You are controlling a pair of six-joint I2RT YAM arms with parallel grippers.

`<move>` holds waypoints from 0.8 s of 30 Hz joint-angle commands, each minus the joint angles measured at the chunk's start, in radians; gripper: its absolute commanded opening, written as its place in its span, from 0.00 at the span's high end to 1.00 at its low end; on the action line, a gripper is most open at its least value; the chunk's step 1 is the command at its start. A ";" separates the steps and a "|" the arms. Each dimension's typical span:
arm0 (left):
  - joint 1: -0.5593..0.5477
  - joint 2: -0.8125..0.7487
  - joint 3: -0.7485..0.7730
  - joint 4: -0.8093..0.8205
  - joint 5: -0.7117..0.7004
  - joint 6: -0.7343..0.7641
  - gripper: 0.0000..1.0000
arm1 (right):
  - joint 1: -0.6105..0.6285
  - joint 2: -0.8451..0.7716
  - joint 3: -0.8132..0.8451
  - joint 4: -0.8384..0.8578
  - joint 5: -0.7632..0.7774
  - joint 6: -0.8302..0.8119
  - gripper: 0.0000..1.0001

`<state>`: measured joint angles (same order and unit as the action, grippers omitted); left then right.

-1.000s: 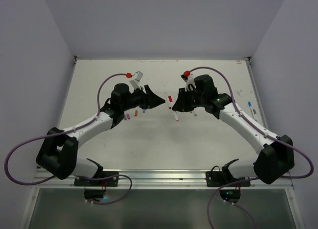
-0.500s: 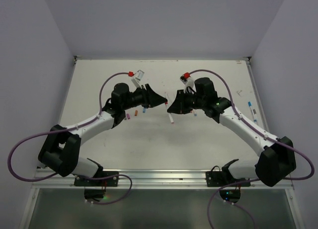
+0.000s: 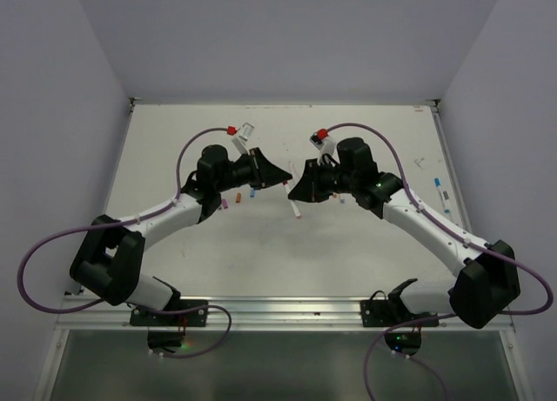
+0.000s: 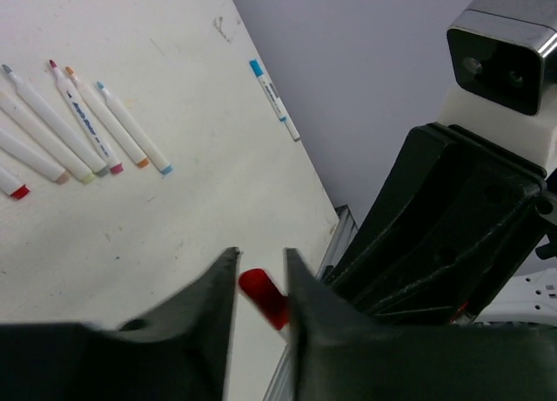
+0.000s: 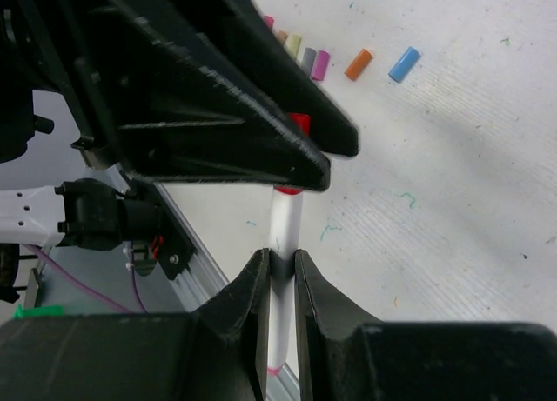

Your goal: Open the pen caps

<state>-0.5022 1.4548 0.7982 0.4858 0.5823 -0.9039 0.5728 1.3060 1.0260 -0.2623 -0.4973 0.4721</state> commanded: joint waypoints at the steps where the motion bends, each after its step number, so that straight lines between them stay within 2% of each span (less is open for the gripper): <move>1: 0.007 0.004 0.045 0.034 0.040 -0.010 0.84 | 0.012 -0.014 0.017 0.047 -0.014 -0.006 1.00; 2: 0.007 0.006 0.044 0.036 0.050 -0.018 0.97 | 0.013 -0.014 0.011 0.051 -0.011 -0.007 1.00; 3: 0.007 0.006 0.041 0.042 0.056 -0.026 1.00 | 0.012 -0.019 0.008 0.060 -0.007 -0.010 1.00; 6: 0.007 0.004 0.021 0.102 0.097 -0.070 1.00 | 0.013 -0.010 0.005 0.074 -0.006 -0.018 1.00; 7: 0.007 0.000 0.015 0.106 0.100 -0.075 1.00 | 0.013 -0.007 0.006 0.078 -0.026 -0.020 0.93; 9: 0.007 -0.013 0.007 0.105 0.102 -0.073 1.00 | 0.013 0.004 0.014 0.083 -0.030 -0.020 0.85; 11: 0.007 -0.020 0.003 0.100 0.094 -0.076 1.00 | 0.013 0.012 0.002 0.110 -0.038 -0.009 0.71; 12: 0.007 -0.027 0.001 0.100 0.091 -0.081 1.00 | 0.013 0.015 -0.001 0.133 -0.047 -0.003 0.69; 18: 0.007 -0.033 0.012 0.074 0.073 -0.090 1.00 | 0.021 0.030 -0.032 0.230 -0.101 0.040 0.70; 23: 0.007 -0.039 0.019 0.063 0.056 -0.102 1.00 | 0.029 0.048 -0.047 0.229 -0.098 0.042 0.71; 24: 0.007 -0.037 0.019 0.063 0.056 -0.104 1.00 | 0.029 0.049 -0.052 0.238 -0.086 0.042 0.86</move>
<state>-0.4976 1.4521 0.8051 0.5335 0.6468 -0.9878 0.5850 1.3472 0.9867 -0.0994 -0.5453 0.4934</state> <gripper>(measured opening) 0.074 0.263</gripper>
